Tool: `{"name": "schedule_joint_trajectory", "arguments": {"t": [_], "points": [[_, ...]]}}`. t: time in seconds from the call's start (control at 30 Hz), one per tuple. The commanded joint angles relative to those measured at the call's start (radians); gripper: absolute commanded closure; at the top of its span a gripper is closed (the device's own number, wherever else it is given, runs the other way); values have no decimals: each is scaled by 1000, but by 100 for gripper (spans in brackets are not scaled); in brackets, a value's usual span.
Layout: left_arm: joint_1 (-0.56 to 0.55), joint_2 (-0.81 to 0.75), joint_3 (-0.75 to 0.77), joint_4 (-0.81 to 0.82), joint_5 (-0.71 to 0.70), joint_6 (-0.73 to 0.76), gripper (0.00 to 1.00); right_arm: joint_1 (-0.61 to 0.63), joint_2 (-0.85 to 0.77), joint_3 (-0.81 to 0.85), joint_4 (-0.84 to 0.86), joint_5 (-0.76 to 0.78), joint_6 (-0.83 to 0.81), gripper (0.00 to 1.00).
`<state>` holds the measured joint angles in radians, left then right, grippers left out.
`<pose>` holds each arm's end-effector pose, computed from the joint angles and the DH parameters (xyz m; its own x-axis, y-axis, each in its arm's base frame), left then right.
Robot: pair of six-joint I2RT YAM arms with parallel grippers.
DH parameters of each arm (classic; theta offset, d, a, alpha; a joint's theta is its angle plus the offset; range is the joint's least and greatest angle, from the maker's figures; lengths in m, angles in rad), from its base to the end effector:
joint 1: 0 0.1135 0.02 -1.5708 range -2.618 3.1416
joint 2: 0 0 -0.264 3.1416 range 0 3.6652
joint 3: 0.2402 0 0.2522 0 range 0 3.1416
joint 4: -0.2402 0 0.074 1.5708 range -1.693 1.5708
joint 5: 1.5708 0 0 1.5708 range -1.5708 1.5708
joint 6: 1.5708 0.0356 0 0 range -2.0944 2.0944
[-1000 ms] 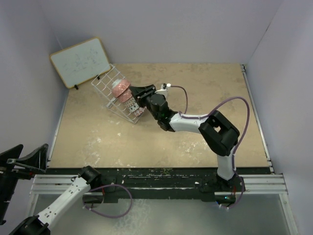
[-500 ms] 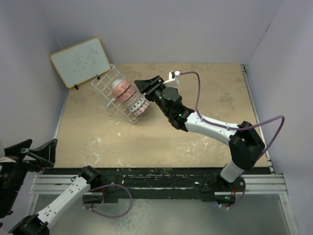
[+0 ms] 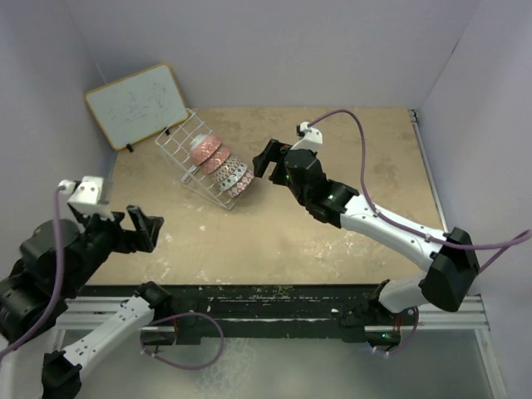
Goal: Load the bowls into the dish rack
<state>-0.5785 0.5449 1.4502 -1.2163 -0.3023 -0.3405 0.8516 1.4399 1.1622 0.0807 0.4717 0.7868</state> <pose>0.0067 0.0083 0.4470 -0.3366 -0.1610 -0.9278 0.1828 0.9554 -0.2321 0.2370 0.2461 0.3451 -0.3577 0.5490 -0.7554 -0.1746 0.7554 0.6316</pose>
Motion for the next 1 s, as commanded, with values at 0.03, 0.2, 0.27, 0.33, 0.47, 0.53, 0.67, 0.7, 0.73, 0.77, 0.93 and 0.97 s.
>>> {"name": "schedule_joint_trajectory", "arguments": {"t": [0.03,0.2,0.27,0.33,0.47,0.53,0.67,0.7,0.73,0.77,0.93,0.97], "points": [[-4,129,-57,70,67,-85,1,-2,-117,-30,-152,123,-128,0],[-4,153,-97,90,-10,-202,1,-2,-155,-55,-318,202,-144,0],[-4,157,-111,90,-59,-255,1,-2,-175,-70,-356,217,-139,0],[-4,172,-116,75,-114,-296,1,-2,-201,-94,-363,217,-138,0],[-4,231,-84,-5,-216,-368,1,-2,-256,-137,-366,212,-132,0],[-4,262,-65,-39,-248,-388,1,-1,-280,-146,-362,213,-128,0],[-4,278,-63,-50,-272,-394,1,-2,-309,-147,-358,212,-127,0],[-4,273,-67,-43,-272,-392,1,-1,-310,-147,-358,212,-127,0],[-4,269,-72,-36,-271,-390,1,-2,-311,-147,-360,212,-128,0],[-4,267,-74,-33,-270,-390,1,-2,-312,-147,-364,212,-129,0],[-4,265,-84,-17,-251,-359,1,-2,-311,-147,-375,221,-123,0],[-4,263,-86,-11,-243,-348,1,-2,-311,-147,-375,221,-121,0]]}}
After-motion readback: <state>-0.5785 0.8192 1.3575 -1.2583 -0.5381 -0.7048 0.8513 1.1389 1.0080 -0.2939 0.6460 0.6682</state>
